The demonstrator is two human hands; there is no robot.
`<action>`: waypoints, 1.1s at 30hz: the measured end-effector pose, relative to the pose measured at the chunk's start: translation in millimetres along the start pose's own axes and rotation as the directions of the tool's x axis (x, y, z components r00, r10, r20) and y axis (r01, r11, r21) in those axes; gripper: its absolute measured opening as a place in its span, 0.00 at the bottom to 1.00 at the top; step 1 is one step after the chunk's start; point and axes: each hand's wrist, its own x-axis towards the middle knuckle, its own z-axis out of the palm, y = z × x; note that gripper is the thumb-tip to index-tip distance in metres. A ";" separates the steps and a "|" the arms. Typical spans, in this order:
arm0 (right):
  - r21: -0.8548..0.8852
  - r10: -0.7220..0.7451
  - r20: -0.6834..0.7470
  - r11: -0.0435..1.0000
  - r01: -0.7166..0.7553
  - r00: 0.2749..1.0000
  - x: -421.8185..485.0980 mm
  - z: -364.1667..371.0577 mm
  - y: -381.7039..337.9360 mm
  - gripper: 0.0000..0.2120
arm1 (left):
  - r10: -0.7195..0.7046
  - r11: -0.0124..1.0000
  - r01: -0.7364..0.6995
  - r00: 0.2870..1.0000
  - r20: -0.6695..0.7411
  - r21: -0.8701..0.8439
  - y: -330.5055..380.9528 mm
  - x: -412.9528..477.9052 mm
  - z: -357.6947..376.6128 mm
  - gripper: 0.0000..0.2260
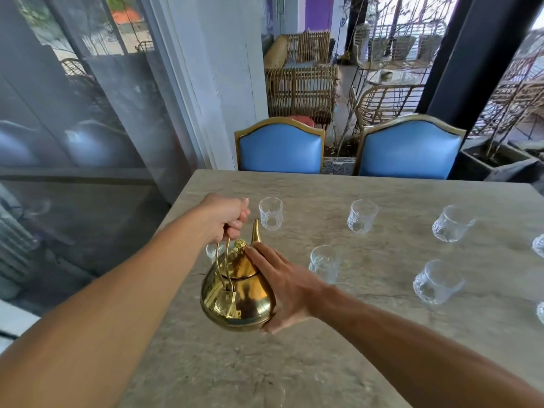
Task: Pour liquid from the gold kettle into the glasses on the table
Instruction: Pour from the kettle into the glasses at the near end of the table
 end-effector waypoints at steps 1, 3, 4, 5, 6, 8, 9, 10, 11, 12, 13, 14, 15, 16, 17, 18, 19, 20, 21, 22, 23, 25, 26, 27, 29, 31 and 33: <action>0.004 -0.008 -0.004 1.000 0.008 1.000 0.4 -0.9 6.3 0.74 | -0.010 1.000 0.010 1.000 -0.004 -0.006 2.3 3.8 5.0 0.09; 0.018 -0.010 -0.013 1.000 0.010 1.000 1.3 -1.1 19.2 0.74 | -0.030 1.000 0.030 0.999 -0.011 -0.005 6.7 10.1 13.1 0.09; 0.025 -0.013 -0.015 1.000 0.014 1.000 2.2 -1.3 25.2 0.74 | -0.037 0.999 0.037 0.999 -0.012 -0.001 8.8 14.1 16.3 0.09; 0.034 -0.022 -0.014 0.999 0.023 1.000 3.2 -2.8 30.3 0.74 | -0.044 0.999 0.044 0.999 -0.019 0.002 11.4 18.1 19.4 0.08; 0.039 -0.030 -0.014 0.999 0.031 0.999 4.8 -4.8 36.2 0.74 | -0.052 0.999 0.052 0.998 -0.030 0.003 14.2 22.3 22.2 0.08; 0.051 -0.037 -0.006 0.998 0.037 0.999 8.6 -8.3 47.6 0.73 | -0.063 0.998 0.063 0.997 -0.042 0.002 20.1 30.6 28.7 0.08; 0.059 -0.040 0.003 0.997 0.040 0.999 10.4 -10.1 51.6 0.73 | -0.067 0.998 0.067 0.997 -0.040 0.000 22.5 34.8 31.7 0.08; 0.066 -0.043 0.008 0.997 0.043 0.999 12.1 -11.4 55.3 0.73 | -0.071 0.997 0.071 0.997 -0.039 -0.002 24.8 38.9 34.5 0.09; 0.072 -0.044 0.008 0.996 0.044 0.999 13.8 -12.0 59.1 0.72 | -0.078 0.997 0.077 0.996 -0.041 -0.002 26.8 42.7 36.8 0.09; 0.081 -0.045 0.007 0.996 0.044 0.999 15.5 -12.0 62.8 0.72 | -0.084 0.996 0.084 0.995 -0.046 0.000 28.3 46.3 38.4 0.10; 0.092 -0.046 0.008 0.995 0.045 0.999 16.9 -11.6 65.9 0.72 | -0.090 0.996 0.090 0.995 -0.053 0.004 29.4 49.9 39.7 0.10; 0.103 -0.049 0.010 0.994 0.048 0.999 18.2 -10.9 68.6 0.72 | -0.095 0.995 0.096 0.994 -0.057 0.007 30.4 53.4 40.8 0.10; 0.112 -0.051 0.012 0.993 0.049 0.999 19.5 -10.2 71.7 0.72 | -0.102 0.995 0.103 0.993 -0.058 0.007 31.6 56.9 42.1 0.10; 0.118 -0.053 0.012 0.992 0.052 0.998 21.1 -9.8 75.0 0.72 | -0.110 0.994 0.110 0.992 -0.058 0.007 32.8 60.4 43.3 0.11; 0.122 -0.056 0.013 0.991 0.054 0.998 23.2 -10.0 78.1 0.72 | -0.119 0.993 0.119 0.991 -0.054 0.007 34.4 63.7 44.8 0.11; 0.124 -0.055 0.019 0.991 0.053 0.998 25.1 -10.3 81.4 0.72 | -0.127 0.992 0.128 0.991 -0.050 0.008 35.6 66.5 46.2 0.11; 0.126 -0.055 0.029 0.991 0.051 0.998 27.0 -10.4 86.2 0.72 | -0.134 0.991 0.135 0.990 -0.048 0.011 37.6 70.3 48.9 0.11; 0.126 -0.055 0.039 0.991 0.050 0.998 28.6 -10.7 89.5 0.72 | -0.140 0.990 0.141 0.989 -0.048 0.014 39.3 73.7 50.6 0.12; 0.126 -0.056 0.047 0.991 0.050 0.997 29.1 -11.3 89.4 0.72 | -0.146 0.989 0.147 0.988 -0.046 0.014 39.9 75.1 50.4 0.12; 0.128 -0.055 0.051 0.991 0.048 0.997 29.7 -11.7 89.8 0.72 | -0.150 0.988 0.151 0.988 -0.043 0.016 40.9 76.6 50.1 0.12; 0.130 -0.051 0.052 0.991 0.044 0.997 30.4 -11.7 91.0 0.73 | -0.154 0.988 0.155 0.987 -0.043 0.019 42.0 78.6 50.6 0.13; 0.128 -0.039 0.057 0.991 0.032 0.998 32.3 -12.6 93.5 0.73 | -0.164 0.986 0.165 0.985 -0.048 0.029 45.1 83.2 52.3 0.13; 0.130 -0.032 0.063 0.991 0.024 0.997 33.8 -13.4 94.8 0.73 | -0.170 0.984 0.172 0.984 -0.051 0.038 47.1 85.2 52.7 0.12; 0.132 -0.027 0.068 0.991 0.017 0.997 35.8 -14.4 96.2 0.73 | -0.172 0.983 0.175 0.984 -0.055 0.048 49.5 87.5 53.0 0.12; 0.144 -0.018 0.075 0.989 0.007 0.997 40.0 -17.1 99.4 0.73 | -0.172 0.982 0.176 0.983 -0.061 0.068 54.0 93.5 53.9 0.13; 0.166 -0.010 0.077 0.986 -0.003 0.997 43.9 -19.1 102.7 0.74 | -0.168 0.981 0.173 0.984 -0.063 0.090 58.1 99.6 55.3 0.13; 0.173 -0.004 0.082 0.985 -0.010 0.997 48.0 -19.9 105.2 0.74 | -0.166 0.977 0.172 0.984 -0.064 0.123 61.7 106.3 56.7 0.12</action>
